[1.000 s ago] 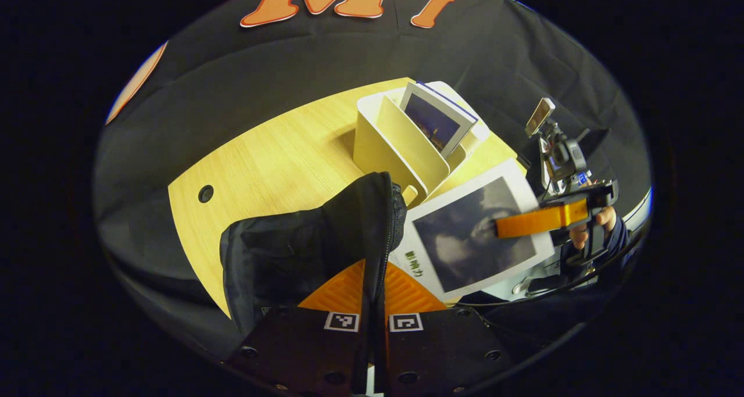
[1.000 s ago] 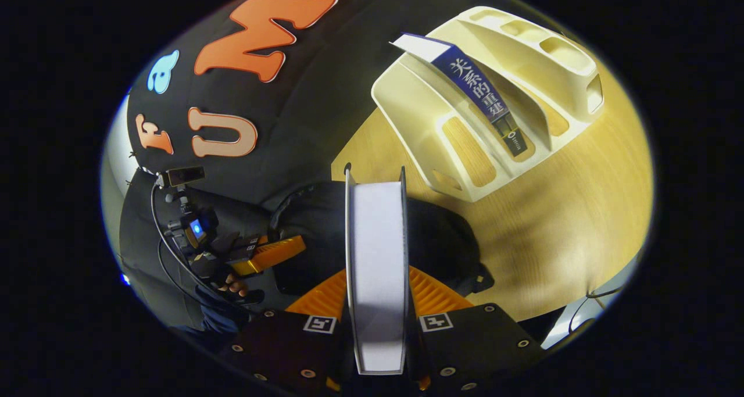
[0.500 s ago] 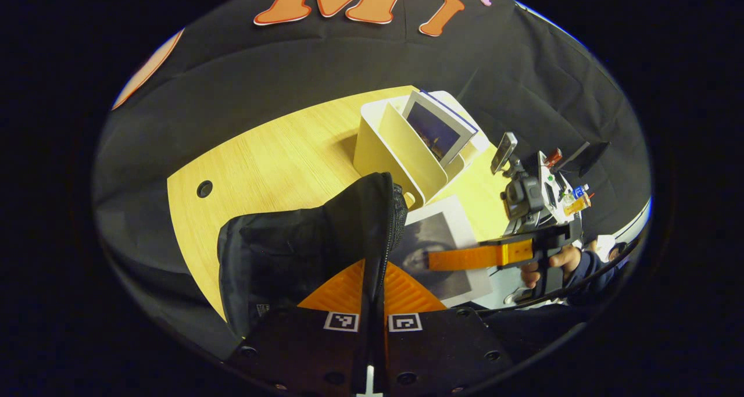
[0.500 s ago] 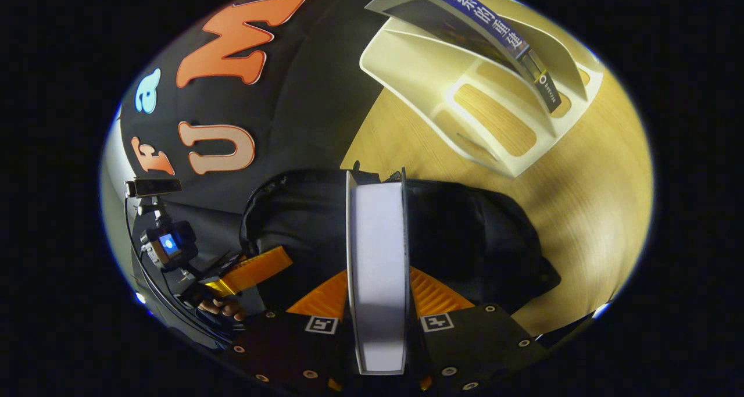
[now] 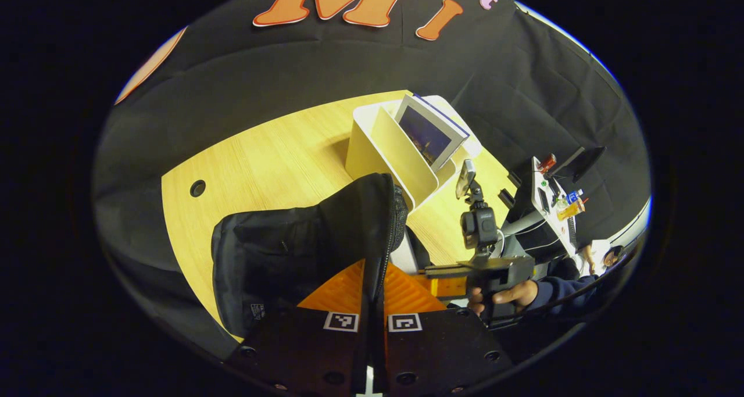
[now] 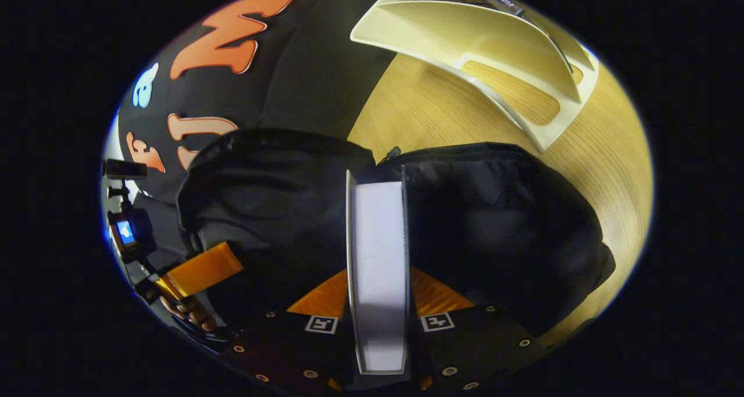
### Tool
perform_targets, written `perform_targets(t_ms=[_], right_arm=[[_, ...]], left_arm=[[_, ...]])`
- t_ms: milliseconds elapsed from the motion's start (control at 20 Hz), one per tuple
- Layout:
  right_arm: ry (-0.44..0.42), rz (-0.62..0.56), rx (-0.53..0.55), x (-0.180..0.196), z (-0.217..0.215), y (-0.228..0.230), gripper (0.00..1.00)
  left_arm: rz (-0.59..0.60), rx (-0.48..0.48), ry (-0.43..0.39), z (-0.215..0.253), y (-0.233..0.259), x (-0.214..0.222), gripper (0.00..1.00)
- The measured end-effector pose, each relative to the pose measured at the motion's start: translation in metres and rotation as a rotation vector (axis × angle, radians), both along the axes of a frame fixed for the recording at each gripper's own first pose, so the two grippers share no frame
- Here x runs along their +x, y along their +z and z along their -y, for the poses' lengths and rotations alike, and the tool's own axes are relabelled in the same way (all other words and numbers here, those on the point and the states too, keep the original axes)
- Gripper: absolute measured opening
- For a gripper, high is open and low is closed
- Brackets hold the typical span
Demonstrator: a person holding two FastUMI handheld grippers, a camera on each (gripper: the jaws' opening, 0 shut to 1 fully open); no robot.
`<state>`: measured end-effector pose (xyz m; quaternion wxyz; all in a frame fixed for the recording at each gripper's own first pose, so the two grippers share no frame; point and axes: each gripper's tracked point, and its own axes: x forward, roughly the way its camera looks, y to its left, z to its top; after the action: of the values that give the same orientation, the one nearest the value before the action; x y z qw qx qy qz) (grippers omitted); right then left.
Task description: Open the schoolbag, grab two books from the bookshelf and put them into the schoolbag.
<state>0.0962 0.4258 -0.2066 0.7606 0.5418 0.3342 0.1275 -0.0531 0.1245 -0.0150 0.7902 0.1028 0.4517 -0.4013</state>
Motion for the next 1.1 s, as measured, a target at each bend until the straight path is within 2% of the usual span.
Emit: perform_targets(t_ms=[200, 350, 400, 500, 600, 700, 1100], right_arm=[[-0.015, -0.025, 0.021, 0.010, -0.003, 0.000, 0.38], [0.046, -0.053, -0.048, 0.000, -0.006, -0.003, 0.44], [0.078, -0.069, -0.087, -0.006, -0.004, -0.006, 0.59], [0.103, -0.093, -0.194, -0.013, 0.008, -0.016, 0.84], [0.160, -0.100, -0.316, -0.024, 0.020, -0.029, 0.96], [0.204, -0.098, -0.414, -0.031, 0.033, -0.030, 0.98], [0.294, -0.088, -0.617, -0.047, 0.107, -0.006, 0.98]], left_arm=[[0.005, -0.004, 0.012, 0.000, 0.002, 0.000, 0.05], [0.015, 0.000, 0.045, -0.005, 0.000, 0.005, 0.05], [0.022, 0.011, 0.053, -0.007, -0.002, 0.005, 0.05], [0.056, 0.044, 0.073, -0.011, -0.007, 0.007, 0.05], [0.080, 0.063, 0.092, -0.011, -0.009, 0.006, 0.05], [0.079, 0.063, 0.107, -0.005, -0.012, 0.000, 0.05], [0.094, 0.102, 0.186, 0.001, -0.023, -0.008, 0.05]])
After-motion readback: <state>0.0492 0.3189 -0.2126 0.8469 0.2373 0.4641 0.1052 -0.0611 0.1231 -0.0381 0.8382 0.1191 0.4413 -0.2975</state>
